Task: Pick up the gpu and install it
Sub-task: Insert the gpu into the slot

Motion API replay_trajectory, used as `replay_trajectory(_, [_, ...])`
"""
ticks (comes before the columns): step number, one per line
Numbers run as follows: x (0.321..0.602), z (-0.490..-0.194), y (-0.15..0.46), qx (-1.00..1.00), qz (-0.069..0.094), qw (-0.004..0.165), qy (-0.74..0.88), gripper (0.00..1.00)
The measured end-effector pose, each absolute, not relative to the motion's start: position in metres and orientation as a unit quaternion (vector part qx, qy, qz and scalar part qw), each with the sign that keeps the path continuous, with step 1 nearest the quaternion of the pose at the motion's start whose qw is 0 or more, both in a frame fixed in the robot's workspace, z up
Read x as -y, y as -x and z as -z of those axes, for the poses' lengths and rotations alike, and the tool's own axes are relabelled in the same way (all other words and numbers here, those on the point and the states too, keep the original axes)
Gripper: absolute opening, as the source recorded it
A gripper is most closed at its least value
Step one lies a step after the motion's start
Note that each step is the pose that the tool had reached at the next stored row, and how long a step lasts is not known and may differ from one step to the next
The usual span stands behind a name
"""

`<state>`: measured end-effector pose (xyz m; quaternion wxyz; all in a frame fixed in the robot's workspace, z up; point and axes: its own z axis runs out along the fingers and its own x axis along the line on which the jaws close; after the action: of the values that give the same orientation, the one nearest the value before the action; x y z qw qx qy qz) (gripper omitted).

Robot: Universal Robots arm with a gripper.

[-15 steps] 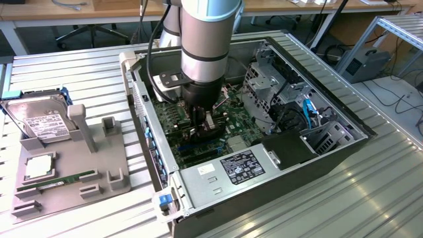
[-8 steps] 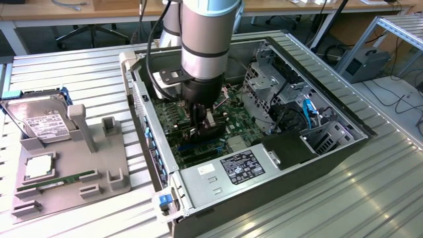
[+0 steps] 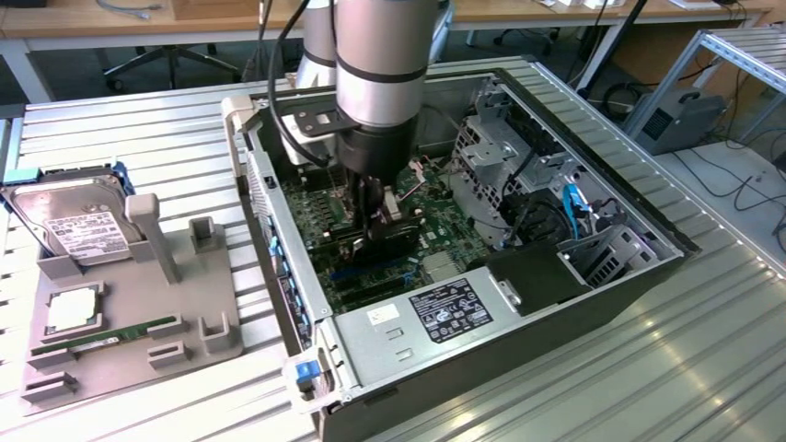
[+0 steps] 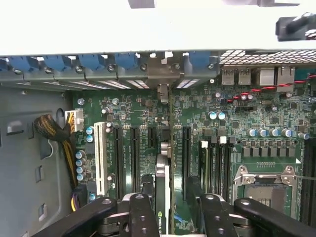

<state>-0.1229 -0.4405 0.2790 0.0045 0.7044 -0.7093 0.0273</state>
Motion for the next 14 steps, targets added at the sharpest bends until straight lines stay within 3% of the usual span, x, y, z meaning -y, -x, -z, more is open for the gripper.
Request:
replay_trajectory(2, [0.439,-0.281,0.123,0.709,-0.029,0.006,-0.704,0.39])
replay_trajectory(5, [0.437,-0.283,0.123,0.709,-0.030,0.007,-0.704,0.20])
replay_trajectory(7, [0.436,-0.284,0.123,0.709,-0.030,0.007,-0.704,0.14])
replay_trajectory(14, [0.436,-0.284,0.108,0.709,-0.026,0.011,-0.704,0.11])
